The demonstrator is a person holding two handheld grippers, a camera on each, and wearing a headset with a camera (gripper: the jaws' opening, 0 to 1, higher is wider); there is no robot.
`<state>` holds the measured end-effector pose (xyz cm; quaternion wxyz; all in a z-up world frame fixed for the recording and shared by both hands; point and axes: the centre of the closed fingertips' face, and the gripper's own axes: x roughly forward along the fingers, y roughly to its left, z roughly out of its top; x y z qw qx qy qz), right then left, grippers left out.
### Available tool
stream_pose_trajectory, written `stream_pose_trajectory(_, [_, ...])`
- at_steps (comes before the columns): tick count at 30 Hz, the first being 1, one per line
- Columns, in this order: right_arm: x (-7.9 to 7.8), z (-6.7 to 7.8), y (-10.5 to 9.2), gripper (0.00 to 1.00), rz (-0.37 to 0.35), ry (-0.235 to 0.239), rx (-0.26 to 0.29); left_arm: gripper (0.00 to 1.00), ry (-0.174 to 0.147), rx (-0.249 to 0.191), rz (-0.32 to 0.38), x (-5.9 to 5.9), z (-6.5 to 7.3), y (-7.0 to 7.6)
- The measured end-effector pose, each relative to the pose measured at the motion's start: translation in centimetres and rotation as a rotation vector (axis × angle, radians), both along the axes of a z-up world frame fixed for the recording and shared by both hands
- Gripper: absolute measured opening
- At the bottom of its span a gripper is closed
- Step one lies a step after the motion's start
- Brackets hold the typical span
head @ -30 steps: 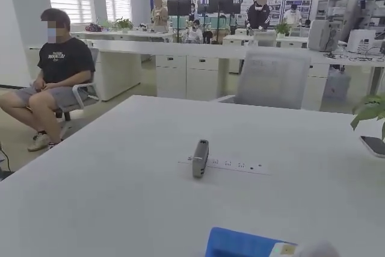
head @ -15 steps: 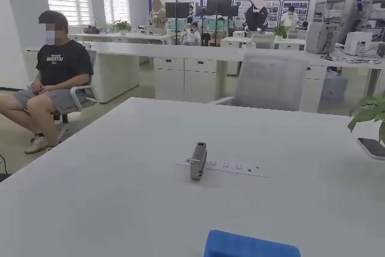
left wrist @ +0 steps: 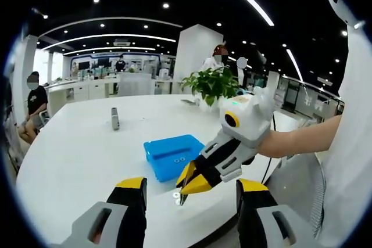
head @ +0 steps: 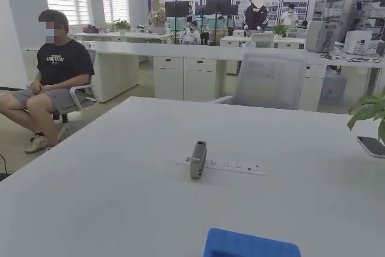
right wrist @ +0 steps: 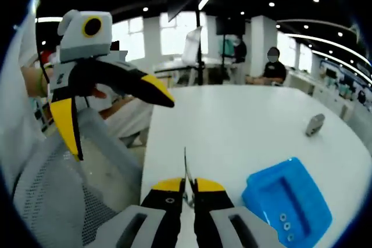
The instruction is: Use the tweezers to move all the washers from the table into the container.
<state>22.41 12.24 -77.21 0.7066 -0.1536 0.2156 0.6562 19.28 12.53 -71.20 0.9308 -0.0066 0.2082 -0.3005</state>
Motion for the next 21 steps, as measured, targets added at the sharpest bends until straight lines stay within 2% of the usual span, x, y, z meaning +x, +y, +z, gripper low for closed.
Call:
stream_pose_trajectory(1, [0.4,0.5,-0.1,0.03,-0.016,0.015,0.014,0.60,0.002,0.001,-0.002,0.0,-0.1,0.0])
stream_pose_trajectory(7, [2.7,1.5,-0.9,0.03,-0.059,0.022,0.039,0.60,-0.001,-0.006,-0.005,0.0,0.1,-0.2])
stream_pose_trajectory(11, [4.3,2.9,-1.2,0.03,-0.095,0.040,0.079,0.60,-0.003,-0.009,-0.003,0.1,0.1,-0.2])
stream_pose_trajectory(15, [6.4,4.0,-1.6,0.03,-0.124,0.024,0.095,0.60,-0.002,-0.007,-0.001,0.0,0.0,-0.1])
stream_pose_trajectory(21, [8.8,5.0,-2.2,0.03,-0.170,0.036,0.124,0.60,0.000,-0.004,0.005,0.0,0.0,0.1])
